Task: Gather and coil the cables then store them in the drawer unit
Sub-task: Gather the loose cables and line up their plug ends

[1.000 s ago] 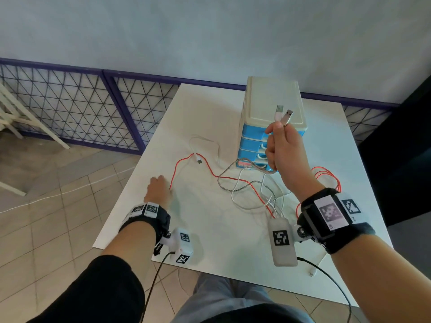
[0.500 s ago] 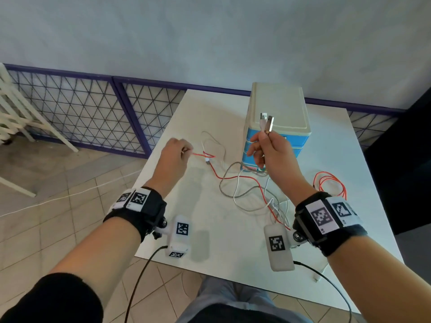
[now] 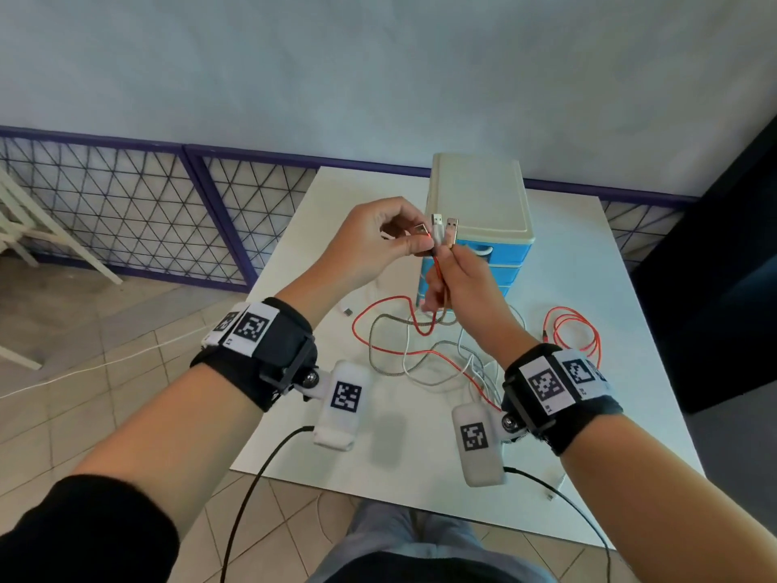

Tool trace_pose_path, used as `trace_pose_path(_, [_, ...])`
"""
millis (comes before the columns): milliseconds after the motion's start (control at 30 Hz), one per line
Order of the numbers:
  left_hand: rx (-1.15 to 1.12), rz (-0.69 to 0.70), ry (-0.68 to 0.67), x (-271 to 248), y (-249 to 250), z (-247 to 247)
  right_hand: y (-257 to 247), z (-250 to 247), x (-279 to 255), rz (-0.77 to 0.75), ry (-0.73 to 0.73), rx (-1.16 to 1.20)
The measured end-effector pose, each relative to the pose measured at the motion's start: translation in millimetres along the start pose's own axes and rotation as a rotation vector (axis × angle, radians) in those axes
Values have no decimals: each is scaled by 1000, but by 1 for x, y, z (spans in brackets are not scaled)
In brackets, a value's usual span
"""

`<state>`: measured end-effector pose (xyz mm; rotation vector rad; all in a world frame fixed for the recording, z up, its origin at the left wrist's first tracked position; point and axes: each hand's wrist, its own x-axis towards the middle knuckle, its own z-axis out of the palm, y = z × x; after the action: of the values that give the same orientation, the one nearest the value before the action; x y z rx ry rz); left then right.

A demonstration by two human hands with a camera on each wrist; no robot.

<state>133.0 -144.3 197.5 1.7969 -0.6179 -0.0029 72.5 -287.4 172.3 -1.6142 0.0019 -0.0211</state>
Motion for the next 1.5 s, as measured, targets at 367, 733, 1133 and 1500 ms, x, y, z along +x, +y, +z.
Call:
trace_pose_path(367, [791, -479, -277, -4, -161, -32, 18, -8, 21, 216, 65, 68])
trace_pose_path(733, [1253, -406, -450, -36, -199, -23, 33, -18, 37, 232, 79, 147])
trace_pose_path(1133, [-89, -444, 221, -14, -61, -9, 15, -21, 16, 128, 119, 130])
trace_pose_path(1500, [-359, -396, 122, -23, 21, 47, -16, -32, -10, 118, 51, 218])
